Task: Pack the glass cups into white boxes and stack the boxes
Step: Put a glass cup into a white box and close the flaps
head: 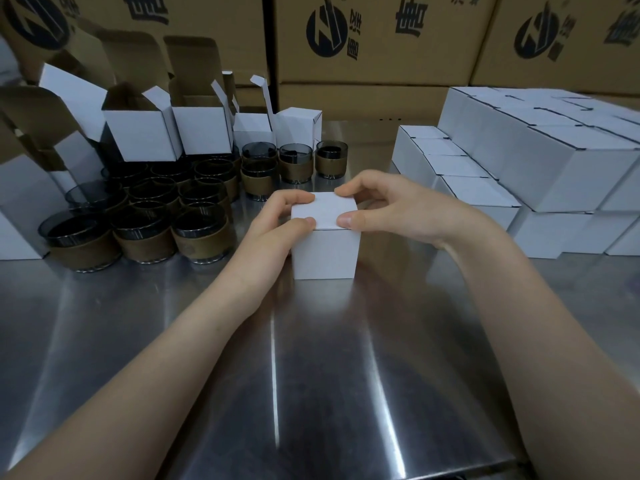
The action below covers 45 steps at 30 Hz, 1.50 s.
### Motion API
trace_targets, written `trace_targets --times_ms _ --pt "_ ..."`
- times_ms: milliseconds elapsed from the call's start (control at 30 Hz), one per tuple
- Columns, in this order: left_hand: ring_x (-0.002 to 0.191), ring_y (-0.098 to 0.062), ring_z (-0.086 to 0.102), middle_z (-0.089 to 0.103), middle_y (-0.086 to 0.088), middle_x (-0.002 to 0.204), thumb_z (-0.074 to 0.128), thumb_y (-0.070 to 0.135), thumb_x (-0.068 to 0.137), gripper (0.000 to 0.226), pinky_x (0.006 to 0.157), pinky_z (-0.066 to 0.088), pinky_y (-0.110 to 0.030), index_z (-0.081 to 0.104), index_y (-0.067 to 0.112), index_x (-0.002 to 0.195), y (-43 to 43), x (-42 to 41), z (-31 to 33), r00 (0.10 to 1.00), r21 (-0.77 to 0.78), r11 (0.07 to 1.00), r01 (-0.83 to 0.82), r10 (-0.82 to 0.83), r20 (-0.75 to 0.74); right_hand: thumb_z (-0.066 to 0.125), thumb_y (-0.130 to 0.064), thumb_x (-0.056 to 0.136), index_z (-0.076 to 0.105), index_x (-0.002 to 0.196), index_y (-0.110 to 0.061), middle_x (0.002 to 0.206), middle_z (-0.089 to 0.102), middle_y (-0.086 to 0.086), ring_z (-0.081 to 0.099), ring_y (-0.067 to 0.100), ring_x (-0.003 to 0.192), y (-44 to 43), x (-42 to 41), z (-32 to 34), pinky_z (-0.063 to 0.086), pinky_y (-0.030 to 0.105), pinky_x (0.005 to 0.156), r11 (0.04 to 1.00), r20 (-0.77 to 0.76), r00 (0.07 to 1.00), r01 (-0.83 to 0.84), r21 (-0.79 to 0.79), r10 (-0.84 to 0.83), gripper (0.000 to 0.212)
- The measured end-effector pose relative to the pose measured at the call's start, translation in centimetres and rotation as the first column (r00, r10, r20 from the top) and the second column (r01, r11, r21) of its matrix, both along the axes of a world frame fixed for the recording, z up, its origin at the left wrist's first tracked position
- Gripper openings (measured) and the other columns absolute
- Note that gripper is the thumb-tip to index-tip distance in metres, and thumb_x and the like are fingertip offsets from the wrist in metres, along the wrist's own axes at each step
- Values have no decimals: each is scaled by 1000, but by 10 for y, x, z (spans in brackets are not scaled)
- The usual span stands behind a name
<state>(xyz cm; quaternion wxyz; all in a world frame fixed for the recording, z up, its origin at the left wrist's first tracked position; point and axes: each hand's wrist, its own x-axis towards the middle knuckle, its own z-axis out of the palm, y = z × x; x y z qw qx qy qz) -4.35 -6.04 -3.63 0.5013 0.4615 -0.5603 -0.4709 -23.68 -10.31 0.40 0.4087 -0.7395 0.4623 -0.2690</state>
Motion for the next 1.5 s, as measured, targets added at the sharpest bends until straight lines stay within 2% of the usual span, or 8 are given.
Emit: trace_targets --times_ms 300,467,800,933,1067,1200,1367,1500 --pt "103 -16 60 58 1 120 49 8 96 25 75 50 -20 65 23 109 5 -4 7 1000 12 1000 19 -19 -3 71 -25 86 62 120 -32 119 61 -6 63 7 103 0 0 -1 52 18 86 999 -35 999 -32 -15 31 36" --pt "125 -22 50 48 -6 135 49 16 99 27 110 41 -44 63 27 119 5 -3 1 997 -3 1000 7 -7 79 65 -33 91 60 125 -39 119 60 -20 59 -7 104 2 -3 -1 49 11 80 999 -40 998 -51 5 51 36" --pt "127 -15 47 46 -2 135 52 25 100 25 114 36 -42 63 32 121 6 -1 -1 994 -30 1000 9 -6 109 65 -27 91 61 119 -42 122 62 -15 60 -1 109 1 -5 -4 50 14 82 994 45 997 -68 84 64 32" --pt "129 -14 47 44 1 137 40 24 104 32 113 38 -36 64 32 124 7 -1 -1 1000 4 1000 -4 4 11 73 -29 84 62 118 -36 123 55 -14 56 -4 101 9 -1 3 42 20 91 987 -108 992 55 -149 -71 36" --pt "131 -12 43 42 4 139 33 15 102 44 114 36 -35 59 33 132 5 0 -1 999 13 1000 5 -6 32 72 -29 84 67 104 -33 105 47 -8 46 -2 78 27 14 10 36 19 70 867 -285 911 134 -481 -299 21" --pt "130 -13 46 45 2 135 41 14 101 41 117 31 -41 60 35 130 5 2 -2 1000 3 1000 14 -14 18 59 -38 91 64 115 -26 112 46 -5 55 17 97 51 37 -1 45 34 83 848 -390 843 136 -513 -371 28" --pt "116 7 43 43 1 128 53 23 99 32 90 31 4 56 43 124 3 -1 -5 989 -101 994 -32 46 139 61 -56 82 47 113 -26 119 36 -2 55 24 95 57 48 -16 45 35 72 830 -372 826 189 -524 -423 45" --pt "108 13 45 43 4 125 56 27 97 30 81 31 6 54 47 119 2 -2 -10 981 -144 987 -71 95 169 62 -53 82 42 116 -32 115 41 -1 55 25 96 50 49 -28 41 32 70 820 -292 857 227 -526 -424 45"
